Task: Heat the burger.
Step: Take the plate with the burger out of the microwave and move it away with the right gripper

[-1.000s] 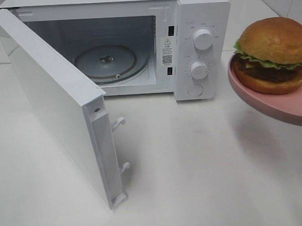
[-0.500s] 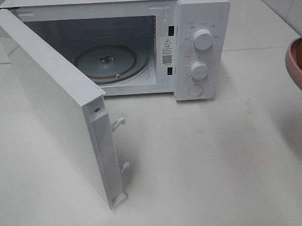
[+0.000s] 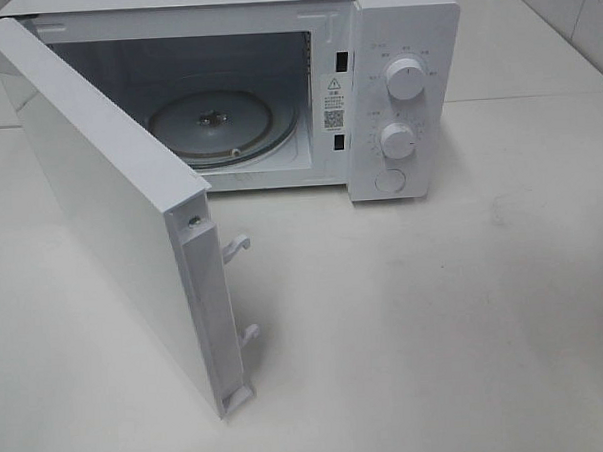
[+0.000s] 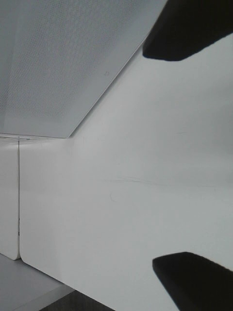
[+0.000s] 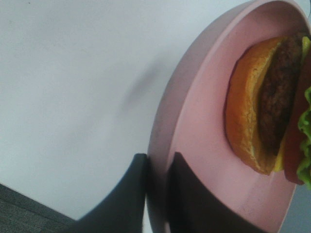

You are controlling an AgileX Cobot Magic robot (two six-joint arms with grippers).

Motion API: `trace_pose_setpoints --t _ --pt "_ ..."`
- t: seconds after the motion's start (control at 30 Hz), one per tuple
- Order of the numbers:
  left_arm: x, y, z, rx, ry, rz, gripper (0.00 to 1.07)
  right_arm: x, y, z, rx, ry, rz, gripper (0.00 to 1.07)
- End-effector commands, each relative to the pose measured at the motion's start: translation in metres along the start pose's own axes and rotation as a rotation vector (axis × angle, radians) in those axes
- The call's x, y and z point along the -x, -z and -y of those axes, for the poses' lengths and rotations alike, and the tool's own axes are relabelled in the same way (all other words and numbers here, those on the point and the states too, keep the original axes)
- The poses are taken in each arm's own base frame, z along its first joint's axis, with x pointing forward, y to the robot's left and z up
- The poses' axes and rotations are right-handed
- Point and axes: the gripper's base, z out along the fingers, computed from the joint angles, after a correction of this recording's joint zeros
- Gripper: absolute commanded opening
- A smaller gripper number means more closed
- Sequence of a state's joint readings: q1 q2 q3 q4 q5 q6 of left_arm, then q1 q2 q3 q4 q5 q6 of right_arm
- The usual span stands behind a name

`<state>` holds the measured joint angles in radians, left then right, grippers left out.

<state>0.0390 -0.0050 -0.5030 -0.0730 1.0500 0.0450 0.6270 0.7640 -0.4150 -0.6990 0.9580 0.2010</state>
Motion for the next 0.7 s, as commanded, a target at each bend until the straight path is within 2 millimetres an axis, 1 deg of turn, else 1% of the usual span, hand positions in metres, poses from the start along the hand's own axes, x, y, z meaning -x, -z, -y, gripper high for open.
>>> trace_pose_setpoints --t 0.03,0.47,0.53,0.57,0.63,0.7 --pt "-0.001 0.002 0.000 0.005 0.001 0.029 1.00 0.001 0.001 0.008 -0.070 0.003 0.013 0.00" --pt "-0.001 0.002 0.000 0.005 0.001 0.029 1.00 -0.004 0.002 0.012 -0.117 -0.119 -0.036 0.00" --pt "-0.001 0.002 0.000 0.005 0.001 0.029 1.00 0.000 -0.005 0.010 -0.141 -0.128 -0.101 0.00" --pt "-0.001 0.002 0.000 0.005 0.001 0.029 1.00 0.000 -0.005 0.010 -0.141 -0.128 -0.101 0.00" --pt "-0.001 0.002 0.000 0.005 0.001 0.029 1.00 0.006 -0.013 0.007 -0.147 -0.141 -0.147 0.00" --pt "-0.001 0.002 0.000 0.005 0.001 0.029 1.00 0.008 -0.016 0.006 -0.152 -0.151 -0.158 0.00"
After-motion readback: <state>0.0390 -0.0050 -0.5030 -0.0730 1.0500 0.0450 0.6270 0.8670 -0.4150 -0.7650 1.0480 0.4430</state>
